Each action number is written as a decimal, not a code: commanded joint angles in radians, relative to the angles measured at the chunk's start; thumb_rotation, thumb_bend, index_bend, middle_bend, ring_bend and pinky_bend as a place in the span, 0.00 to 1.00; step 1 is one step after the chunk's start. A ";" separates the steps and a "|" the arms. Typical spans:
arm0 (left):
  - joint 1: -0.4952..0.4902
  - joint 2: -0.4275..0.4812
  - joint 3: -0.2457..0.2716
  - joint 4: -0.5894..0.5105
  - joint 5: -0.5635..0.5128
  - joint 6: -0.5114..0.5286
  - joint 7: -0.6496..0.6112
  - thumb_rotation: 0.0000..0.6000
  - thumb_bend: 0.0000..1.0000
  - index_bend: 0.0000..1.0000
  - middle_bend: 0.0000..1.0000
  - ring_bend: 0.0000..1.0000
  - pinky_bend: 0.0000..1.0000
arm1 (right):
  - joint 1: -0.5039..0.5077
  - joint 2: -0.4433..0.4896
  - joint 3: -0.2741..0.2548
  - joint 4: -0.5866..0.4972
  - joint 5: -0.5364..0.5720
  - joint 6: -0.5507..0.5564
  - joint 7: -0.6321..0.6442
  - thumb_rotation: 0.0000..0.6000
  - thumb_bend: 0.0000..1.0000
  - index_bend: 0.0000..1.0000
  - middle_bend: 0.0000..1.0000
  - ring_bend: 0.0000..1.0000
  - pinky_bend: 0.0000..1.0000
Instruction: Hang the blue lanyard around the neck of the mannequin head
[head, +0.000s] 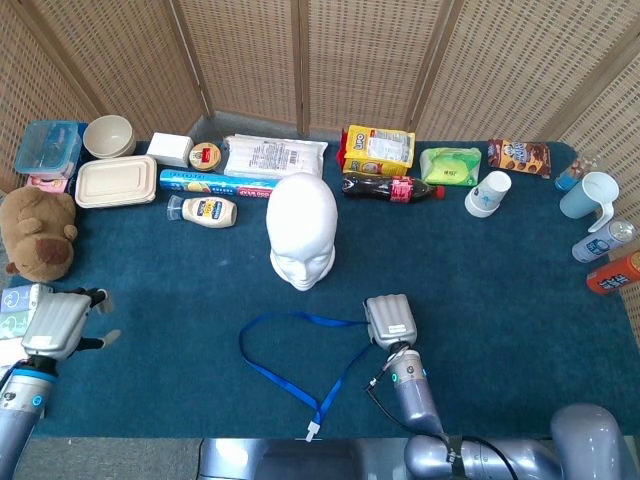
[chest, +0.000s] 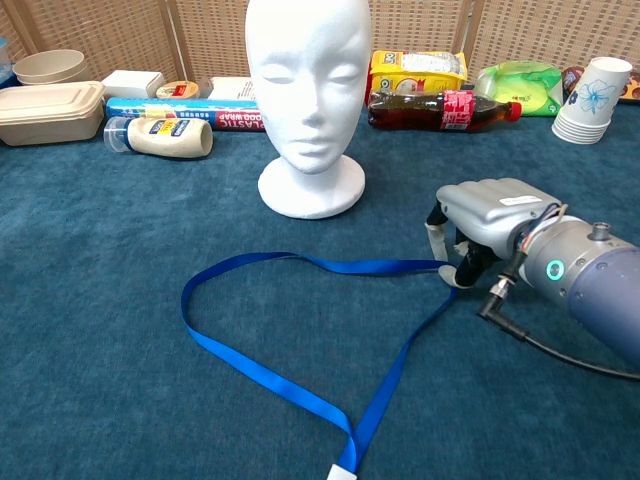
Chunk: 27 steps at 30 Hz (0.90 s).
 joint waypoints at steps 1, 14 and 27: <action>-0.039 -0.024 -0.022 0.005 -0.003 -0.022 0.061 0.87 0.19 0.53 0.74 0.75 0.74 | 0.000 0.003 0.000 -0.004 -0.003 -0.001 0.000 1.00 0.45 0.59 0.98 1.00 1.00; -0.191 -0.146 -0.072 -0.051 -0.187 -0.170 0.293 0.86 0.22 0.53 1.00 1.00 1.00 | 0.000 0.020 0.004 -0.022 -0.006 -0.007 0.013 1.00 0.46 0.59 0.98 1.00 1.00; -0.293 -0.267 -0.101 -0.092 -0.440 -0.188 0.417 0.86 0.27 0.53 1.00 1.00 1.00 | -0.006 0.034 -0.002 -0.019 -0.008 -0.023 0.040 1.00 0.46 0.59 0.98 1.00 1.00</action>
